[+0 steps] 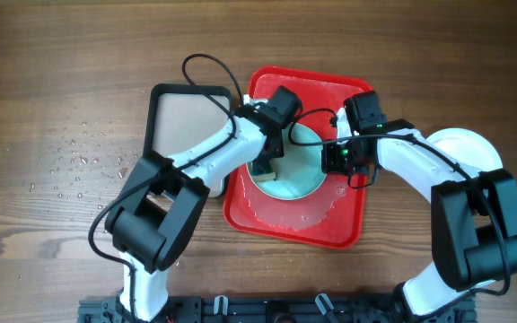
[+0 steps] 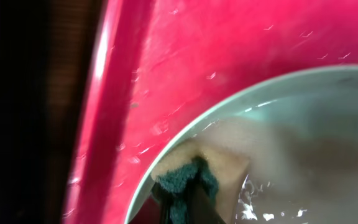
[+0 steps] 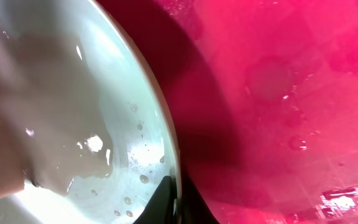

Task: Clean dirty plates on tray and stack at the side
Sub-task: 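Scrub the pale-green plate with the sponge while right gripper tilts it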

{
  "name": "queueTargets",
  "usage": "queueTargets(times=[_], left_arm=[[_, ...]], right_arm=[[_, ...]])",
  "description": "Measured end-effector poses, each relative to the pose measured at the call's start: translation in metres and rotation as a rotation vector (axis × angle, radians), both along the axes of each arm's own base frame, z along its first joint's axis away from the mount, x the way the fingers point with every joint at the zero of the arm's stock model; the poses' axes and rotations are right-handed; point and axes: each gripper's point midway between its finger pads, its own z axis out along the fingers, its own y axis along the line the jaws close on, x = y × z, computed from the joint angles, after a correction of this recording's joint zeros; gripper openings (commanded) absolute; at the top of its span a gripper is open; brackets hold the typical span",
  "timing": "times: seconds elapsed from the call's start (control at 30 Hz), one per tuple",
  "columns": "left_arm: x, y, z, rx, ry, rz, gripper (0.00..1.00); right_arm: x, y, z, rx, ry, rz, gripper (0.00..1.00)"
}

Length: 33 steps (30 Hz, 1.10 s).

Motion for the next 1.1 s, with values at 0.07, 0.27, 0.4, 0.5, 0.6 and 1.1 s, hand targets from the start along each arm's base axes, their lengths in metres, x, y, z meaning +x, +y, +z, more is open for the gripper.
queueTargets(times=[0.07, 0.27, 0.4, 0.5, 0.6, 1.1], left_arm=[[0.003, -0.029, 0.002, -0.171, 0.024, -0.027, 0.04], [-0.039, -0.089, 0.006, -0.389, 0.173, -0.164, 0.26], [-0.043, -0.08, 0.008, -0.425, 0.234, -0.156, 0.38], [-0.046, -0.076, 0.022, -0.441, 0.235, -0.187, 0.38], [-0.055, -0.078, 0.029, -0.436, 0.237, -0.253, 0.4], [-0.068, -0.053, -0.002, -0.065, 0.167, -0.28, 0.04]], right_arm=[[0.0, -0.001, 0.0, 0.0, 0.005, -0.011, 0.06], [0.0, -0.001, 0.0, 0.001, 0.011, -0.025, 0.06], [0.0, -0.001, 0.0, 0.001, 0.011, -0.025, 0.06], [0.0, -0.001, 0.0, 0.001, 0.011, -0.025, 0.06], [0.0, -0.001, 0.0, 0.001, 0.011, -0.025, 0.06], [-0.002, -0.002, -0.001, -0.004, 0.018, -0.025, 0.06]])
